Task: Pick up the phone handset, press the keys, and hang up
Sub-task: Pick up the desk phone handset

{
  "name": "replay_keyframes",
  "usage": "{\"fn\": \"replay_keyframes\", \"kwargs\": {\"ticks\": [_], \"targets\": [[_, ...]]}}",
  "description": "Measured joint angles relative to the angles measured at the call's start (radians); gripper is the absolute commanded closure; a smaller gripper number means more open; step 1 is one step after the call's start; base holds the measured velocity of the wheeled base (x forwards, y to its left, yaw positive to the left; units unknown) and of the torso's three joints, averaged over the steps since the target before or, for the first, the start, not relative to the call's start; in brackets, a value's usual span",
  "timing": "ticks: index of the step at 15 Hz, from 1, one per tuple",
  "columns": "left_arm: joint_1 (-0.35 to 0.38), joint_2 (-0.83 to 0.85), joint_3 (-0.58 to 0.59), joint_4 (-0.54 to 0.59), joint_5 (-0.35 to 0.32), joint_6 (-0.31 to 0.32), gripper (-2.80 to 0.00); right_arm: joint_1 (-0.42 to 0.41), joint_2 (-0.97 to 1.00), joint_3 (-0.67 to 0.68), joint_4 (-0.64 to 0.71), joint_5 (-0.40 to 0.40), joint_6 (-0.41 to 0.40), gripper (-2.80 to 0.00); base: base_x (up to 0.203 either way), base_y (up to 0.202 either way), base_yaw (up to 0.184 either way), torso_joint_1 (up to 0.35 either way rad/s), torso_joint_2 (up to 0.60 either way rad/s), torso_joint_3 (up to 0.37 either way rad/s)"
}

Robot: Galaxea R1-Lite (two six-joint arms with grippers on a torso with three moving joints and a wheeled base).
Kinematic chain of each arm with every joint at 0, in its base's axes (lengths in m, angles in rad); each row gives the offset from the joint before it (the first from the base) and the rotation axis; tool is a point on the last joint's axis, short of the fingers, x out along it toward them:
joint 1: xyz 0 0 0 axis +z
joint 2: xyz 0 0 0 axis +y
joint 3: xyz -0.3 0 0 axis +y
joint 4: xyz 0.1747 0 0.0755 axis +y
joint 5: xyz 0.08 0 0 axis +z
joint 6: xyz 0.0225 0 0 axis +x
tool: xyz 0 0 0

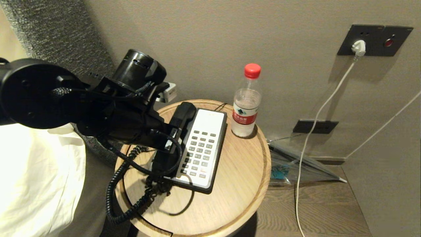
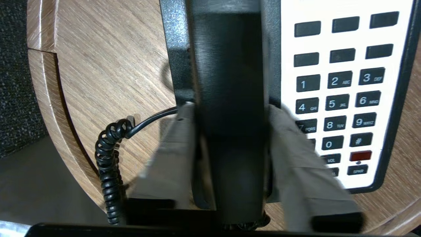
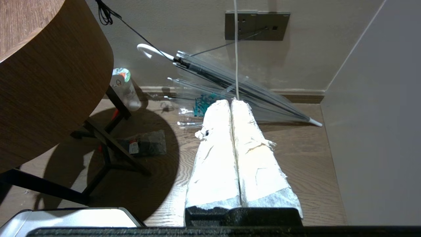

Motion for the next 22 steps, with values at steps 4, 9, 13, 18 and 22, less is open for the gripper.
{"fn": "replay_keyframes", "kwargs": {"ticks": [4,9,13,18,22], "targets": [[0.0,-0.001,0.003,-0.001,-0.001,-0.001,0.0,0.0,0.0,0.0,0.0,0.0,0.0,0.0,0.0,0.0,0.0,0.0,0.0,0.0],[0.0,-0.02,0.006,0.001,-0.002,-0.002,0.0,0.0,0.0,0.0,0.0,0.0,0.001,0.0,0.0,0.0,0.0,0.0,0.0,0.0],[-0.001,-0.043,0.006,0.002,-0.002,-0.003,0.0,0.0,0.0,0.0,0.0,0.0,0.001,0.0,0.0,0.0,0.0,0.0,0.0,0.0],[-0.005,-0.095,0.016,0.0,-0.005,-0.007,0.0,0.0,0.0,0.0,0.0,0.0,0.0,0.0,0.0,0.0,0.0,0.0,0.0,0.0],[-0.004,-0.169,0.051,0.001,-0.008,-0.03,0.0,0.0,0.0,0.0,0.0,0.0,0.0,0.0,0.0,0.0,0.0,0.0,0.0,0.0]]}}
